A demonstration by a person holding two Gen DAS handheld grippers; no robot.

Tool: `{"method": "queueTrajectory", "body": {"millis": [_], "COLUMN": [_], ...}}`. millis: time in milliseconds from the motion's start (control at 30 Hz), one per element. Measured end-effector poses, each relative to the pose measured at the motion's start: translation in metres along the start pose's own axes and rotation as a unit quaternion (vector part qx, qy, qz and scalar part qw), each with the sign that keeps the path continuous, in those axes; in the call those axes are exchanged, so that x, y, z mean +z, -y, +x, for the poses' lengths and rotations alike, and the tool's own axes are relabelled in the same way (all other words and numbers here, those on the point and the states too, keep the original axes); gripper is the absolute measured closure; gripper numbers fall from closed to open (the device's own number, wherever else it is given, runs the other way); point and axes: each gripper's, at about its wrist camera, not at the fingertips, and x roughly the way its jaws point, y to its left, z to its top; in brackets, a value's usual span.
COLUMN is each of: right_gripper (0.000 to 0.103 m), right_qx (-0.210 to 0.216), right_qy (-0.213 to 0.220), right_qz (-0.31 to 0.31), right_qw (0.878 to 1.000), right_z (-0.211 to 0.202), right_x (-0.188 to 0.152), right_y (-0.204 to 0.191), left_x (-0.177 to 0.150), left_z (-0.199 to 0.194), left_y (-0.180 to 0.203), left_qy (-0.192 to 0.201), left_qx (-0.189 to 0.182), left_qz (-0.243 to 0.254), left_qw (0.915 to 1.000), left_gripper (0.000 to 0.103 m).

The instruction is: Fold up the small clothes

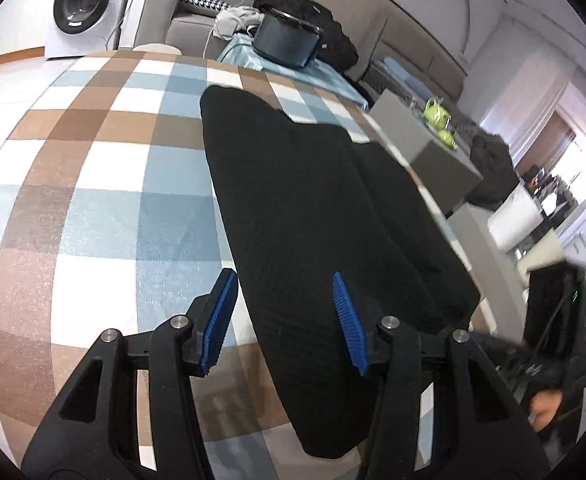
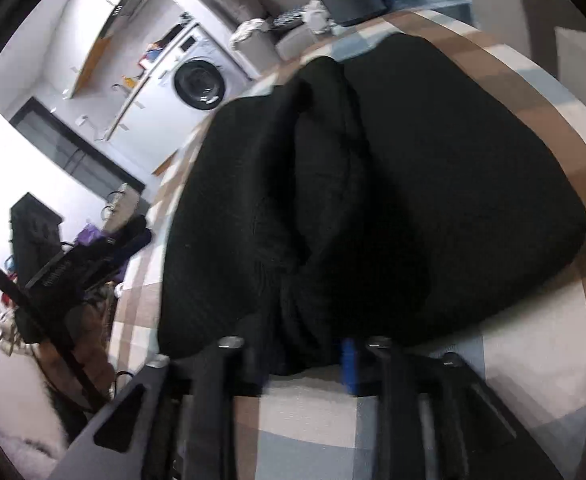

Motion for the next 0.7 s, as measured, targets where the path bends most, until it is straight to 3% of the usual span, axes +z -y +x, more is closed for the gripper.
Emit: {"method": "queueTrajectory", "body": {"millis": [233,400,533,633,700], "right_gripper": [0.053,0.054,0.054,0.060,0.077], "right_qx": [0.021,-0.028,-0.041,-0.052,-0.054], "right_qy": [-0.024,-0.023,-0.024,-0.022,-0.021], "right_qz": [0.003,-0.002,0.000,-0.012,-0.028], "right_qw": [0.999,0.999,0.999,0.998,0.998], "right_z": [-0.003,0.015,0.047,0.072,0.089], "right_x": [0.042,0.088,0.127,0.154,0.175], "right_y": [0.016,0.026,0.029,0.026,0.019], "left_x": [0.001,0.007,0.012,0.016,0.018], "left_z": [0.006,0.008,0.011,0.012,0.013], "left_y": [0.010,0.005,0.003,0.001,0.000], "left_qy": [-0.013,-0.019,-0.021,-0.022,-0.020], "left_qx": [0.016,0.025,0.036,0.045,0.050], "left_qz": [-0.003,-0.017,-0.022,-0.025,-0.026], "left_qw": [0.9998,0.9994,0.9989,0.9984,0.9982], "left_gripper": [0.054,0.053,0.053,0.053,0.053]}}
